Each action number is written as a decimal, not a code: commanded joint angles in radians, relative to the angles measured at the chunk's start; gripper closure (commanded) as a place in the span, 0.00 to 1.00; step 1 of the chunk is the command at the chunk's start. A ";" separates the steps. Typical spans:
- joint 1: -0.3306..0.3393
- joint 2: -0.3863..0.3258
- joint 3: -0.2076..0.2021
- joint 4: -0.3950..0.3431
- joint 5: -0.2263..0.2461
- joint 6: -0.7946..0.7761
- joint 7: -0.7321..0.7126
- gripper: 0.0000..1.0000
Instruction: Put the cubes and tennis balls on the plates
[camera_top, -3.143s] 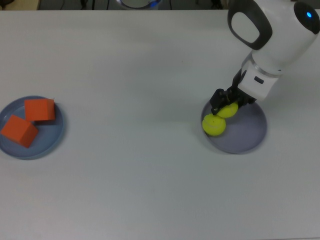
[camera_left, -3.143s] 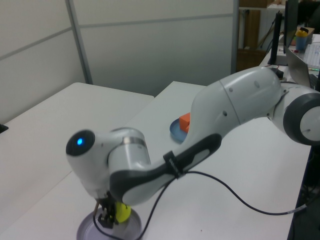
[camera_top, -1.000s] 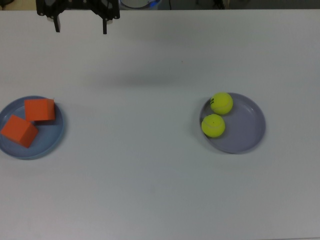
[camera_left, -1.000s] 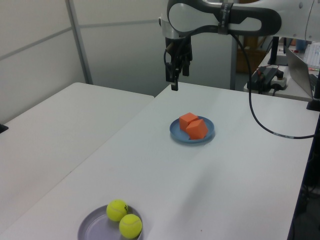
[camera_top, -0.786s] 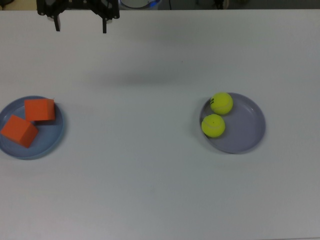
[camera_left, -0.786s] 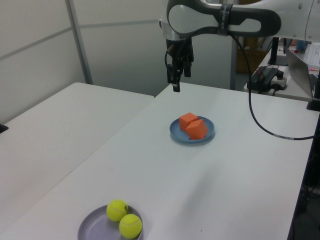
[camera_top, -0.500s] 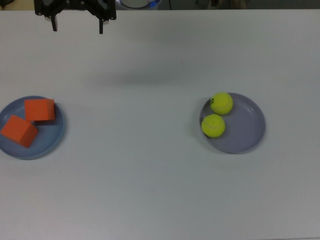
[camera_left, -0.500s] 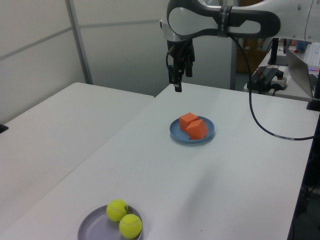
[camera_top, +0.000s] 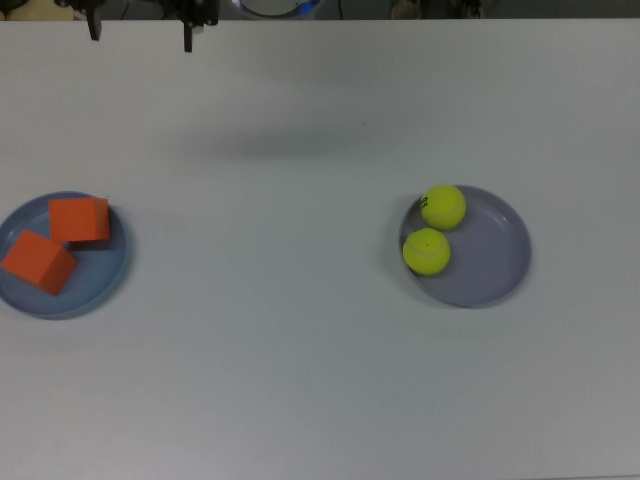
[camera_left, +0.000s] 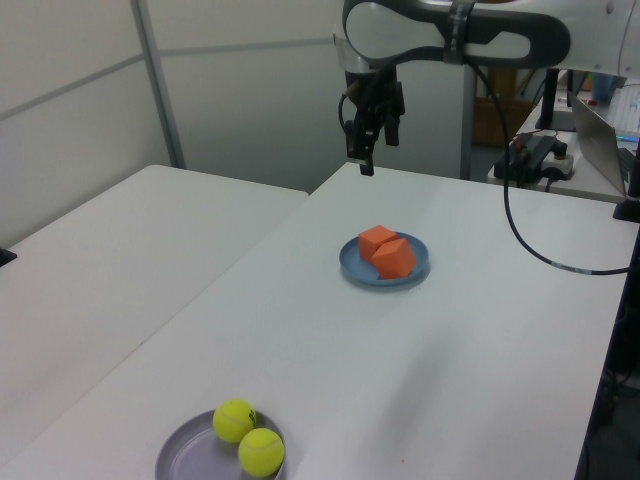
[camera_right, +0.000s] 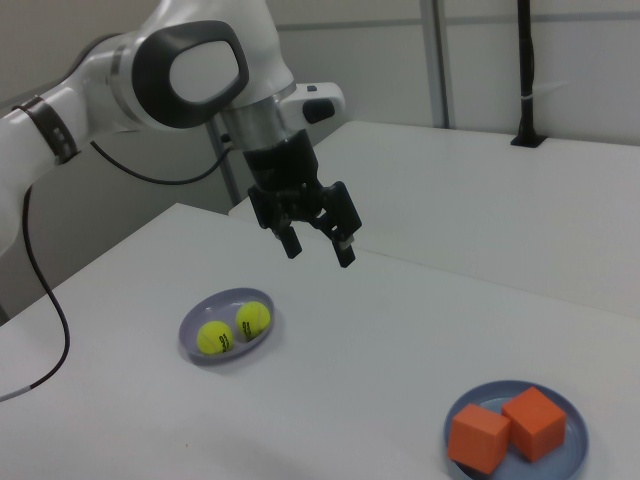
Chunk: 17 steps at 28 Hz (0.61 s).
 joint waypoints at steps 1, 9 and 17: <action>0.000 -0.024 -0.006 -0.015 -0.010 -0.078 0.053 0.00; -0.023 -0.043 -0.003 -0.019 -0.002 -0.088 0.084 0.00; -0.025 -0.049 -0.008 -0.016 0.001 -0.086 0.084 0.00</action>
